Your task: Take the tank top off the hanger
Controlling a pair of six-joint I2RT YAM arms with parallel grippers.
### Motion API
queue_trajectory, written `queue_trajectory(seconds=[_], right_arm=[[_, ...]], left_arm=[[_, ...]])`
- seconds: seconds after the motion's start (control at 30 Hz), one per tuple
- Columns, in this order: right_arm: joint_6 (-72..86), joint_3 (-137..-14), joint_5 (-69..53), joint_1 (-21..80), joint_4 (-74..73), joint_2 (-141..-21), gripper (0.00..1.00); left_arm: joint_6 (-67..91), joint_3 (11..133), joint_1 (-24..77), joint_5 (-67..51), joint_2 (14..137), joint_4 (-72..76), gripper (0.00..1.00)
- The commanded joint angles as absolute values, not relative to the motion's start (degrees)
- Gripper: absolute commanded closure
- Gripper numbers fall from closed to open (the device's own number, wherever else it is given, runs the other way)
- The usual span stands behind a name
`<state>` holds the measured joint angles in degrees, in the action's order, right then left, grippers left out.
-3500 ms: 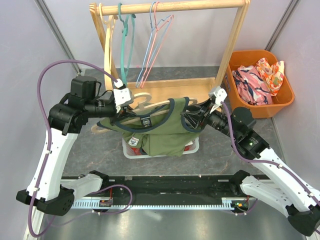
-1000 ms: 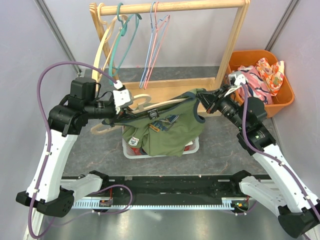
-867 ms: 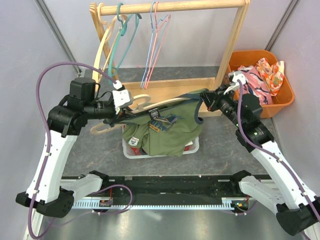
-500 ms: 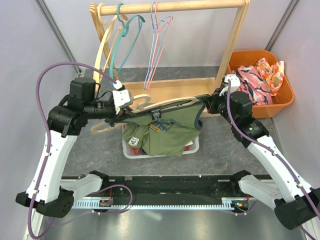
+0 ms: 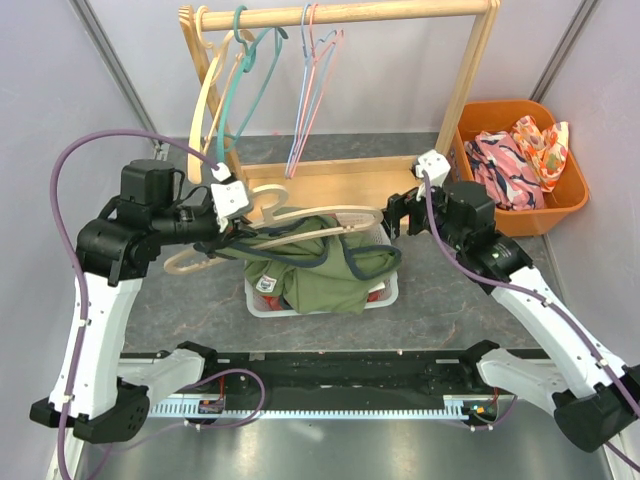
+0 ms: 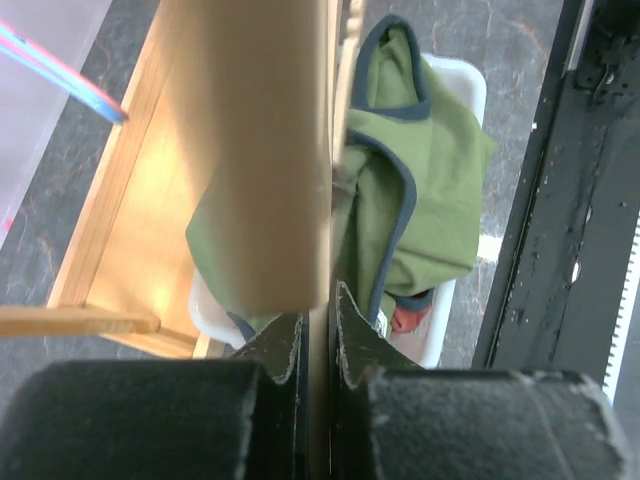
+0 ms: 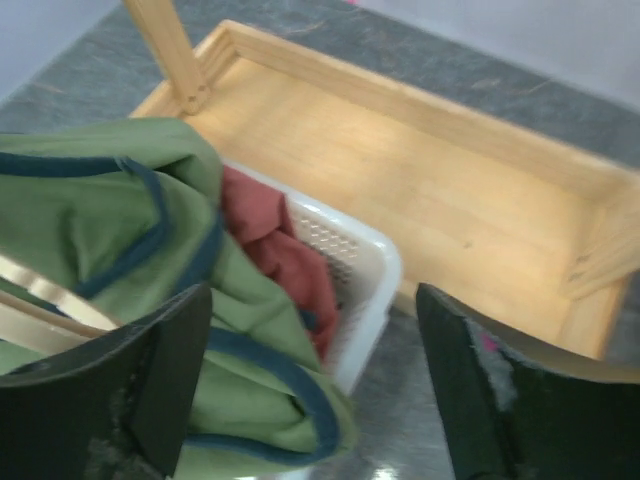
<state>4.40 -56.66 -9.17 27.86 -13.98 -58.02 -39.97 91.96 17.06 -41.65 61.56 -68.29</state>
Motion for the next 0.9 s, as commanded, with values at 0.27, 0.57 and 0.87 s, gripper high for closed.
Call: queue_trajectory(seconds=[0.27,0.57,0.87], right_arm=[[-6.76,-57.04,23.76,31.20,-4.25,-42.83,0.02],[-5.10,-66.52,-18.07,31.11,-7.55,-45.51,0.02],[-15.81,-81.10,-48.32,31.29,-27.24,-56.32,0.03]], left_arm=[[-42.01,94.40,16.35,-45.96,64.51,-63.45,0.98],[-48.16,89.83,16.87,-57.56,65.48,-64.34,0.98],[-56.25,89.47,16.87,-61.00,64.95,-68.73,0.98]])
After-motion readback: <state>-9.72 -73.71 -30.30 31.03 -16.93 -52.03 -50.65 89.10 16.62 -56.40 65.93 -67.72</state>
